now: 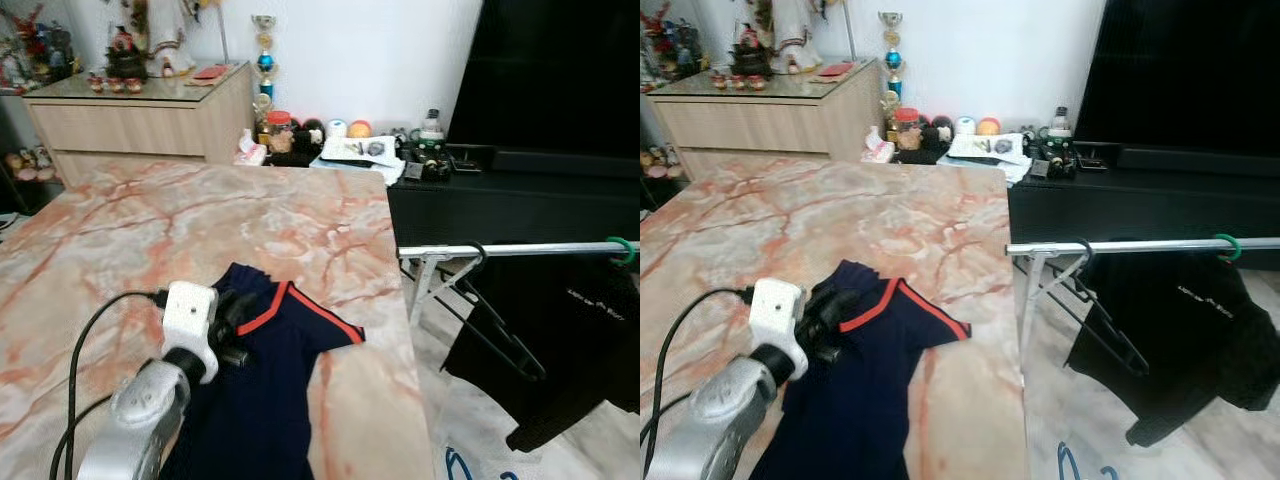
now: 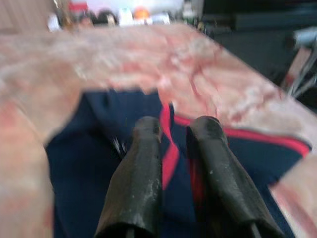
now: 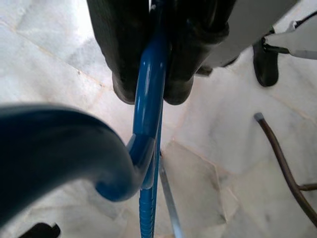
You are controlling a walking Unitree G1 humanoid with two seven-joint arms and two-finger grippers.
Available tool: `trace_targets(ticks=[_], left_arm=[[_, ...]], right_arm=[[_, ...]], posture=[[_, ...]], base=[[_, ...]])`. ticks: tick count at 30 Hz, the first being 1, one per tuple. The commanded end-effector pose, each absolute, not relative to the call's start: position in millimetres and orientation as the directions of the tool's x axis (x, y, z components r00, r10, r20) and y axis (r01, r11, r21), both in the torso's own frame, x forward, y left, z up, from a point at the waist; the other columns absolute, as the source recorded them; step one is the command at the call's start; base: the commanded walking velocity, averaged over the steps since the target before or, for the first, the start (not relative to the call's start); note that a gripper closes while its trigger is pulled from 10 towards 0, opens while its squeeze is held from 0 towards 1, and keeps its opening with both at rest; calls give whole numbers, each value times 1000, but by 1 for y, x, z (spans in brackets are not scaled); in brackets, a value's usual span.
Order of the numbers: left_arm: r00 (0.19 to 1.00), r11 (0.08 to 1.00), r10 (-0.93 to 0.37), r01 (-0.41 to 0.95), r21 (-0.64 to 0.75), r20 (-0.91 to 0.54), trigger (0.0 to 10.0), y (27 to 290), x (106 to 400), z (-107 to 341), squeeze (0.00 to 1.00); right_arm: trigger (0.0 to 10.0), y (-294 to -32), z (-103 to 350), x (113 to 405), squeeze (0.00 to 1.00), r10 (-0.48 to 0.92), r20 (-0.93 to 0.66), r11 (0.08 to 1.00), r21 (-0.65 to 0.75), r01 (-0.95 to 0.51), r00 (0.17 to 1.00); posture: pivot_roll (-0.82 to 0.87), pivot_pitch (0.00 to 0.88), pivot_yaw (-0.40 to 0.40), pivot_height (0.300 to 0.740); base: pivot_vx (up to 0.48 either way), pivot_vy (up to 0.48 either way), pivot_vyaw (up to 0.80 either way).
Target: Hang hanger
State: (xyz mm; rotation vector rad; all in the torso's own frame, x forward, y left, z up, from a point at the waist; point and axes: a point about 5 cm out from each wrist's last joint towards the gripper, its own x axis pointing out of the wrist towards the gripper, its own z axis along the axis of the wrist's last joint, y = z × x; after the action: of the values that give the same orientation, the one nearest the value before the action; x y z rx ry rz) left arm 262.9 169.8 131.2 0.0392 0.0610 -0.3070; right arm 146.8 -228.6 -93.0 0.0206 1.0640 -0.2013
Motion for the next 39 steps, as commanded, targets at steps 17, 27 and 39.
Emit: trace_targets(ticks=[17,27,39], left_arm=[[969,966,-243,246,85,-40,10000,171,256,138,0],[973,967,-229,232,102,-44,10000,175,256,136,0],[978,971,-209,211,113,-28,10000,180,257,139,0]], right_arm=[[10000,-232,-91,149,0,-160,-866,980,-80,185,475],[10000,-230,-92,149,0,-162,-865,978,-75,195,475],[10000,-230,-91,150,0,-162,-864,978,-75,196,477]], posture=[[225,0,-8,740],[227,0,-4,740],[231,0,-6,740]], base=[[0,-254,0],[0,-480,0],[0,-480,0]])
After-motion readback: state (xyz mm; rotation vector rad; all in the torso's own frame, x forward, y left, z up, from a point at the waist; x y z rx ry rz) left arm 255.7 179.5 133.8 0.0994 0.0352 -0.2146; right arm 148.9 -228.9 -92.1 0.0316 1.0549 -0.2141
